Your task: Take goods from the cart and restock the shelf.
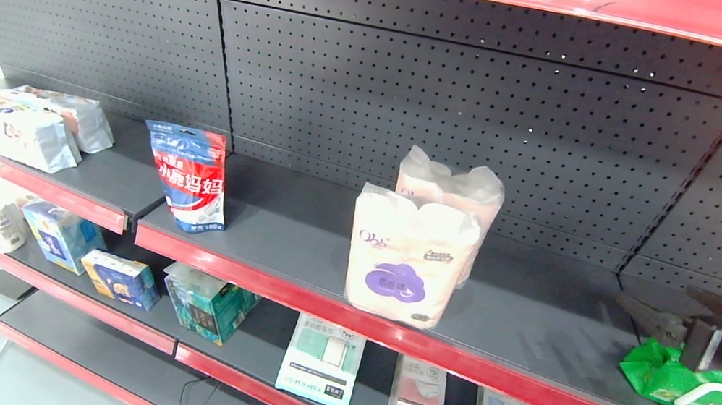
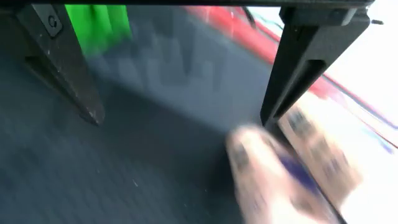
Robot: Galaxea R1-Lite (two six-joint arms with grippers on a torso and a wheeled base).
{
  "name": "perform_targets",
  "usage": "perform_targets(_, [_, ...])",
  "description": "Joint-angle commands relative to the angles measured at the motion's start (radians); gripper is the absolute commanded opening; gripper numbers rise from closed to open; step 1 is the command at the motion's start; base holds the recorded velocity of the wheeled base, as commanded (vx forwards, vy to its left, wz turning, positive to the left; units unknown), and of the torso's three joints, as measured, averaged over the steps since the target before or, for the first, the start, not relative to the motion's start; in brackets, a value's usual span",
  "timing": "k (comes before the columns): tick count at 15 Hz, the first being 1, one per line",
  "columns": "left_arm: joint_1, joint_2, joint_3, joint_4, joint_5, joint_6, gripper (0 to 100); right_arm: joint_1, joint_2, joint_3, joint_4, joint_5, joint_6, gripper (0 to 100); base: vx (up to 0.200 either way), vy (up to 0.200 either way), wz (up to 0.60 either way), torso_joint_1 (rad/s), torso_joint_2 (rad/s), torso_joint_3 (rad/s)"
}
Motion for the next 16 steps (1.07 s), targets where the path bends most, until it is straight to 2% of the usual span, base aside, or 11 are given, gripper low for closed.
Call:
perform_targets(1, [0.000,0.000,0.001,0.000,0.000,0.000,100,0.002,-0.306,0.233,0.053,-0.159,-0.004,100,0.000,0.000,0.00,0.000,0.00,0.000])
perform_targets(2, [0.000,0.000,0.001,0.000,0.000,0.000,100,0.000,-0.334,0.264,0.053,-0.175,-0.004,100,0.000,0.000,0.00,0.000,0.00,0.000])
perform_targets(4, [0.000,0.000,0.001,0.000,0.000,0.000,100,-0.038,-0.538,0.386,0.137,-0.185,0.000,100,0.000,0.000,0.00,0.000,0.00,0.000])
perform_targets(6, [0.000,0.000,0.001,-0.001,0.000,0.000,100,-0.028,-0.722,0.391,0.297,-0.183,0.031,100,0.000,0.000,0.00,0.000,0.00,0.000])
perform_targets(7, [0.000,0.000,0.000,0.000,0.000,0.000,100,-0.026,-0.743,0.393,0.315,-0.183,0.032,100,0.000,0.000,0.00,0.000,0.00,0.000])
perform_targets(8, [0.000,0.000,0.000,0.000,0.000,0.000,100,-0.018,-0.892,0.393,0.440,-0.174,0.034,100,0.000,0.000,0.00,0.000,0.00,0.000])
perform_targets(10, [0.000,0.000,0.000,0.000,0.000,0.000,100,-0.006,-1.081,0.394,0.573,-0.137,0.037,100,0.000,0.000,0.00,0.000,0.00,0.000])
perform_targets(11, [0.000,0.000,0.001,0.000,0.000,0.000,100,-0.005,-1.217,0.388,0.686,-0.128,0.037,100,0.000,0.000,0.00,0.000,0.00,0.000])
perform_targets(14, [0.000,0.000,0.001,0.000,0.000,0.000,100,0.041,-1.303,0.389,0.673,-0.149,0.051,100,0.000,0.000,0.00,0.000,0.00,0.000])
perform_targets(15, [0.000,0.000,0.001,-0.001,0.000,0.000,100,0.043,-1.303,0.394,0.682,-0.241,0.068,100,0.000,0.000,0.00,0.000,0.00,0.000])
perform_targets(16, [0.000,0.000,0.001,0.000,0.000,0.000,100,0.043,-1.303,0.394,0.683,-0.266,0.092,100,0.000,0.000,0.00,0.000,0.00,0.000])
